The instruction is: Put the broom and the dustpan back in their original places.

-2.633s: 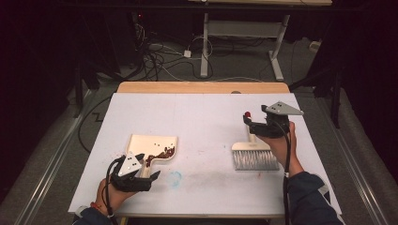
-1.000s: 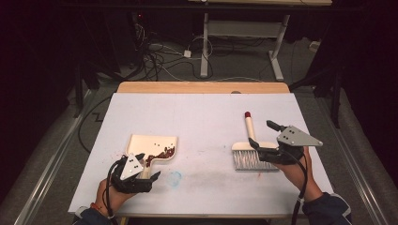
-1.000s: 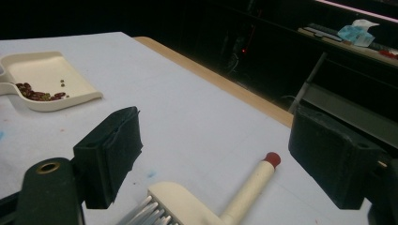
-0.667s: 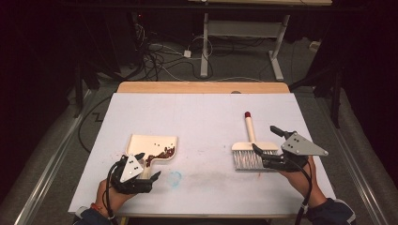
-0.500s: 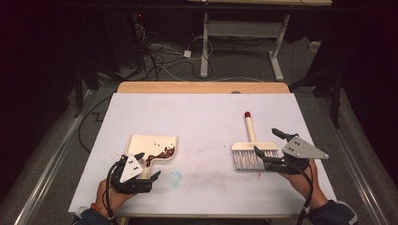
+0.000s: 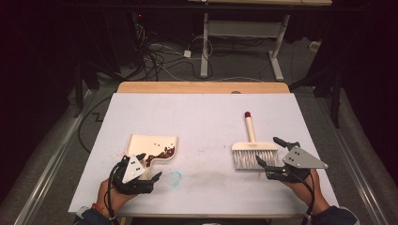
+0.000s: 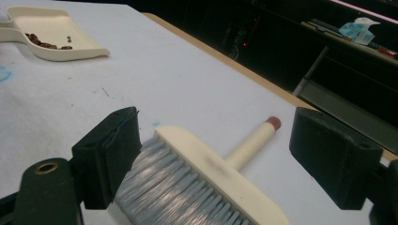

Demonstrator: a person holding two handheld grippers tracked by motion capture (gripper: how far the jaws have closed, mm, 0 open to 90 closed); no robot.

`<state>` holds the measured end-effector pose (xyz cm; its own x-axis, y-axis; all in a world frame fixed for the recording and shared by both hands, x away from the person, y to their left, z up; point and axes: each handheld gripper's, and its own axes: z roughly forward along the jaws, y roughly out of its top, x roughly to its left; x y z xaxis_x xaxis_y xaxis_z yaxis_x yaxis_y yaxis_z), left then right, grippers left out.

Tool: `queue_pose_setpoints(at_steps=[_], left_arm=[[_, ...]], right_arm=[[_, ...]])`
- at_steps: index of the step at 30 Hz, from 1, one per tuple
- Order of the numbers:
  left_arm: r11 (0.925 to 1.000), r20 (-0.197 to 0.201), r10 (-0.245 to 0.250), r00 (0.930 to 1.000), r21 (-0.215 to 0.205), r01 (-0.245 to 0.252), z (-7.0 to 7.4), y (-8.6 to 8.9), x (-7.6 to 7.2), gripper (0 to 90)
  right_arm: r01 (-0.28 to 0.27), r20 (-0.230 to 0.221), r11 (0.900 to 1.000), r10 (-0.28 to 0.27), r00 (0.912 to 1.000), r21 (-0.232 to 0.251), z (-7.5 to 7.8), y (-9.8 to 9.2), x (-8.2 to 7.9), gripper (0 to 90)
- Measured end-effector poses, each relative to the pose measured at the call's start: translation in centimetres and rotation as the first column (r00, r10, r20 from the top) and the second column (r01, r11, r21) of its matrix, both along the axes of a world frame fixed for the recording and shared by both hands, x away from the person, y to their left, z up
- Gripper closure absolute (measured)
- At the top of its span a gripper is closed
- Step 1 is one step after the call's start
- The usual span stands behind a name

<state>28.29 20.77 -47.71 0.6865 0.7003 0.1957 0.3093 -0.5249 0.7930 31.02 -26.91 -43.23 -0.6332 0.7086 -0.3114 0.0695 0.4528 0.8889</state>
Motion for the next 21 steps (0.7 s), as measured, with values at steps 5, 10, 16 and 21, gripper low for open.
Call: queue_pose_setpoints(at_steps=[5,10,16,21], left_arm=[[1.0000,-0.001,0.001,1.0000,-0.003,-0.001,-0.1,0.1,0.1,17.1],[0.9999,0.006,0.012,0.9999,-0.013,-0.011,0.0,0.3,0.1,17.1],[0.9997,-0.005,0.012,0.9999,-0.023,-0.012,0.0,0.2,0.0,17.1],[0.9998,0.008,0.008,0.9999,-0.017,-0.008,0.1,0.1,0.0,17.1]], right_arm=[[-0.010,-0.013,1.000,0.010,0.9999,0.007,-0.8,-0.4,-0.5,17.2],[-0.011,-0.032,1.000,0.010,0.9994,-0.011,-1.9,-0.5,-0.9,17.2],[-0.015,-0.056,1.000,0.014,0.9983,-0.024,-3.2,-0.6,-1.9,17.2],[-0.035,-0.063,0.998,0.032,0.9975,-0.046,-3.7,-0.6,-2.2,17.2]])
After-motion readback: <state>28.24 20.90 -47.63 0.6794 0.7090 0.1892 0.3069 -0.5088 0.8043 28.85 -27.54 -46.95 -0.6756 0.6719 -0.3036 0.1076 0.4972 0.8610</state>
